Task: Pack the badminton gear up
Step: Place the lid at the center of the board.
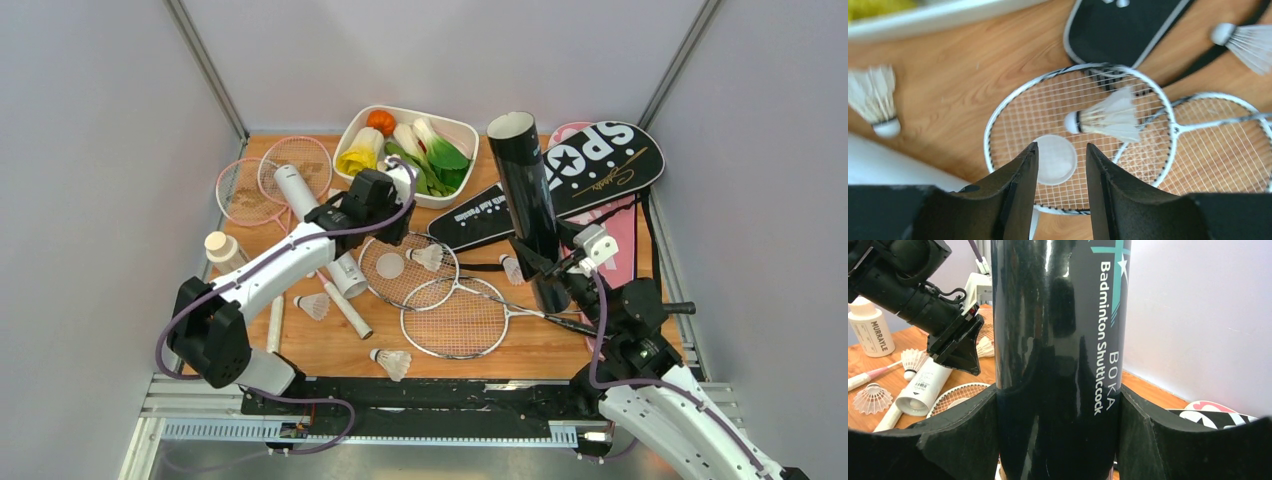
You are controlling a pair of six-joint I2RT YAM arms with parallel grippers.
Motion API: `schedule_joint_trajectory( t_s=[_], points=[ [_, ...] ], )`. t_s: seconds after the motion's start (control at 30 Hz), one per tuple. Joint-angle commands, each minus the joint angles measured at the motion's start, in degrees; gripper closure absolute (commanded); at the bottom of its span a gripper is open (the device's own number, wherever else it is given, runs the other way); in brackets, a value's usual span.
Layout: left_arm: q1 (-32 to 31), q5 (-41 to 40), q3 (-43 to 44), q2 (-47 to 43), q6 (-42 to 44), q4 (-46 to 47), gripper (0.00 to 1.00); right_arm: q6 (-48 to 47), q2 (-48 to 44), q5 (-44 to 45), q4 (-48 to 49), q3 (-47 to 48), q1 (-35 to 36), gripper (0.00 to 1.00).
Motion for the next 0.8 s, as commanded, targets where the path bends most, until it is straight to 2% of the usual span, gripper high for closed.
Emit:
schedule_joint_trajectory(
  t_s=[0.0, 0.13, 0.33, 0.5, 0.63, 0.77],
  points=[
    [-4.3, 5.0, 1.9, -2.1, 22.2, 1.5, 0.53, 1.6, -2.2, 2.6, 1.7, 2.7, 0.3, 0.43],
    [-8.2, 5.5, 0.3, -3.2, 36.3, 1.5, 0.52, 1.6, -3.2, 3.1, 1.0, 3.5, 0.3, 0.43],
    [-11.7, 9.0, 0.8, -2.5, 50.6, -0.5, 0.51, 0.6, -3.9, 3.5, -1.2, 5.3, 0.2, 0.42],
    [-14.9, 8.0, 2.9, 2.2, 56.6, -3.8, 0.5, -2.2, -4.5, 5.9, -3.0, 7.2, 0.3, 0.42],
    [-19.8, 2.3, 5.0, 7.5, 60.9, -7.1, 0.49, -3.5, -5.2, 8.0, -3.1, 8.1, 0.3, 0.42],
    [-21.7, 1.5, 7.8, 12.1, 63.7, -9.6, 0.49, -3.7, -5.0, 8.2, -3.2, 8.6, 0.3, 0.41]
  ],
)
